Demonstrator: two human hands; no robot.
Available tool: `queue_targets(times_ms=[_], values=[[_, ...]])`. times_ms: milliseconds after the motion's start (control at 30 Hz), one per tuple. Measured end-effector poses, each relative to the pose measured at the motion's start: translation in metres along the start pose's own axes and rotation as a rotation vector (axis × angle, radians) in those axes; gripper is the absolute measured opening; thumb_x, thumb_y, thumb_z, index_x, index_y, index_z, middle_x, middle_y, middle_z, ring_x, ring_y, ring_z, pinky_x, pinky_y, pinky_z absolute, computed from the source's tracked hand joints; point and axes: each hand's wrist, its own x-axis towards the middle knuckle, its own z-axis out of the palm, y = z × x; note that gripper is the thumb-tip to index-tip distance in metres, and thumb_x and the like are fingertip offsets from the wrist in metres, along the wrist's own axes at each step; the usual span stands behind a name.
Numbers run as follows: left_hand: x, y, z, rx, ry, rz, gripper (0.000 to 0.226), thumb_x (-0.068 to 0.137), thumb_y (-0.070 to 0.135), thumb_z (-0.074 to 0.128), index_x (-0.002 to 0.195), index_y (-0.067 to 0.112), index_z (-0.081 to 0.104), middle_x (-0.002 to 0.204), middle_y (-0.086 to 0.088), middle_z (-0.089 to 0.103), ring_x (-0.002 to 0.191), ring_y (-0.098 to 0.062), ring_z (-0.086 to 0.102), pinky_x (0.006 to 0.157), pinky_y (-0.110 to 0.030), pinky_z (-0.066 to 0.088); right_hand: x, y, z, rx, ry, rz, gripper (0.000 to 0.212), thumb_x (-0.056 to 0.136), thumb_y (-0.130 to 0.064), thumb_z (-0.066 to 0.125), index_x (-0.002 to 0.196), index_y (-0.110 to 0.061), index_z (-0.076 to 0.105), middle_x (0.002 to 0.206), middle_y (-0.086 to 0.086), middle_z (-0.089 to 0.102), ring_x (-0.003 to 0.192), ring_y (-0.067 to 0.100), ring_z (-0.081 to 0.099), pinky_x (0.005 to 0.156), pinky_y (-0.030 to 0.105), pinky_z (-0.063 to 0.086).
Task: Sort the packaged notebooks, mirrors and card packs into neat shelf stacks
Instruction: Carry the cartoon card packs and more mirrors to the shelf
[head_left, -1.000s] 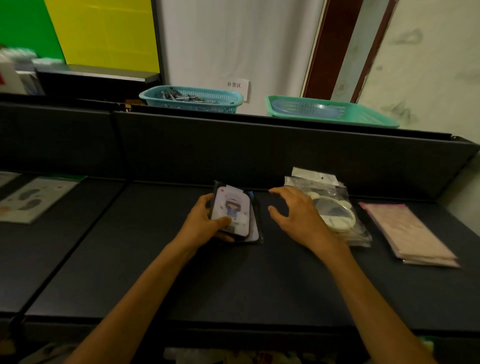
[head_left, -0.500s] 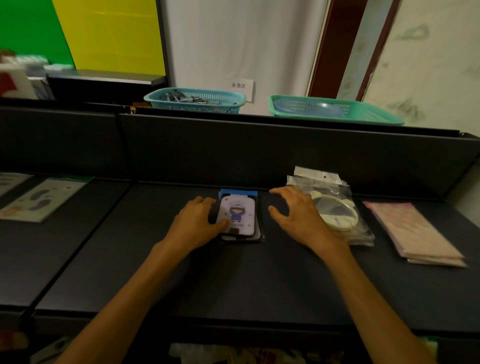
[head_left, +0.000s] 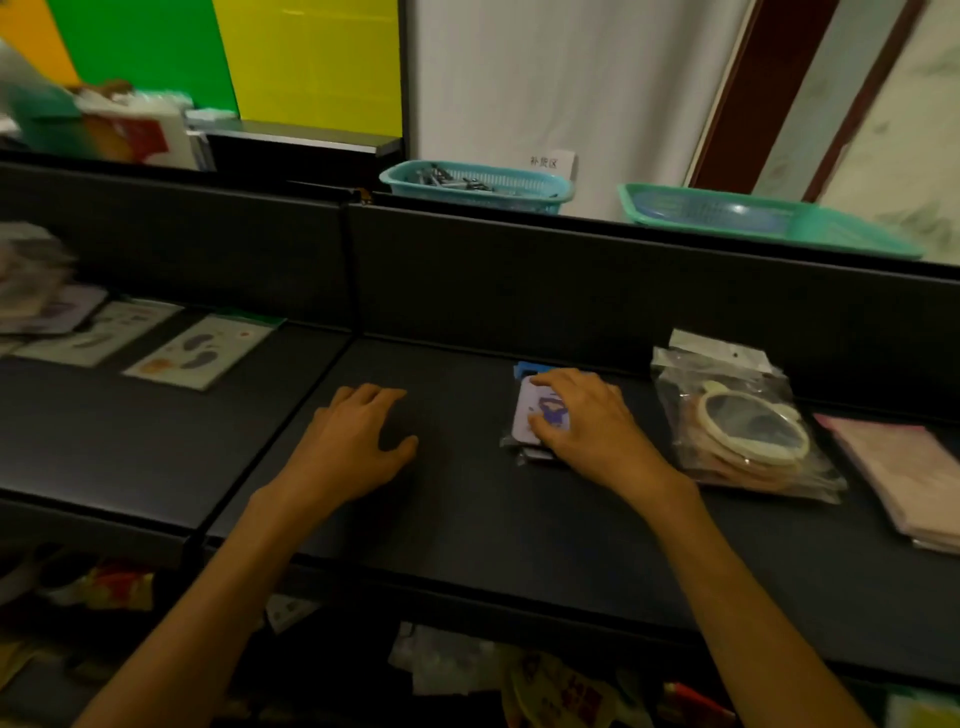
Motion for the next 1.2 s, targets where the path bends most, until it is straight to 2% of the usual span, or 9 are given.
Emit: queue_targets(times_ms=[100,233,433,667,1033,1200], values=[[-0.013,-0.034,-0.011,0.015,0.003,-0.023,0.067,0.088,0.048,0.056,0.145,0.025,0.032,0.144,-0.001,0.038,0.131,-0.026,0.033,0.104,-0.047,0.035,0.009,-0.031,0.017,-0.021,-0.024,-0.019,0.051,0.091,-0.038,0.055,0.138,-0.026,0.040,0.140,-0.002,0.043,0.129,0.015,0.037,0.110,0.030,0.023],[-0.033,-0.093,-0.029,0.032,0.006,-0.045,0.067,0.089,0.049,0.054,0.145,0.025,0.030,0.143,-0.002,0.038,0.131,-0.027,0.033,0.104,-0.049,0.036,0.019,-0.082,0.044,0.004,-0.020,-0.039,0.050,0.091,-0.038,0.055,0.137,-0.025,0.040,0.140,-0.001,0.043,0.128,0.016,0.039,0.109,0.034,0.031],[-0.061,-0.186,-0.057,0.022,0.000,-0.084,0.066,0.089,0.049,0.054,0.145,0.025,0.029,0.145,-0.001,0.037,0.133,-0.027,0.031,0.104,-0.049,0.035,0.032,-0.172,0.085,0.031,-0.057,-0.041,0.049,0.093,-0.037,0.053,0.138,-0.024,0.041,0.142,-0.002,0.041,0.131,0.016,0.036,0.109,0.030,0.022],[-0.083,-0.271,-0.085,0.027,0.016,-0.101,0.066,0.089,0.048,0.054,0.145,0.024,0.030,0.145,-0.001,0.037,0.132,-0.026,0.033,0.102,-0.046,0.038,0.052,-0.255,0.122,0.029,-0.063,-0.026,0.047,0.092,-0.038,0.054,0.136,-0.024,0.043,0.140,-0.002,0.043,0.128,0.018,0.038,0.107,0.032,0.026],[-0.074,-0.366,-0.108,-0.014,0.053,-0.108,0.063,0.090,0.046,0.054,0.144,0.021,0.033,0.141,-0.002,0.041,0.128,-0.026,0.037,0.098,-0.045,0.042,0.111,-0.330,0.165,0.016,-0.105,-0.014,0.049,0.092,-0.039,0.053,0.138,-0.024,0.040,0.143,-0.001,0.040,0.129,0.019,0.036,0.107,0.033,0.026],[-0.044,-0.399,-0.120,-0.024,0.076,-0.097,0.062,0.090,0.046,0.053,0.144,0.023,0.032,0.142,0.000,0.040,0.131,-0.025,0.034,0.100,-0.045,0.039,0.146,-0.352,0.184,0.032,-0.076,0.003,0.050,0.092,-0.037,0.054,0.138,-0.024,0.041,0.143,0.000,0.041,0.128,0.018,0.037,0.106,0.030,0.025]])
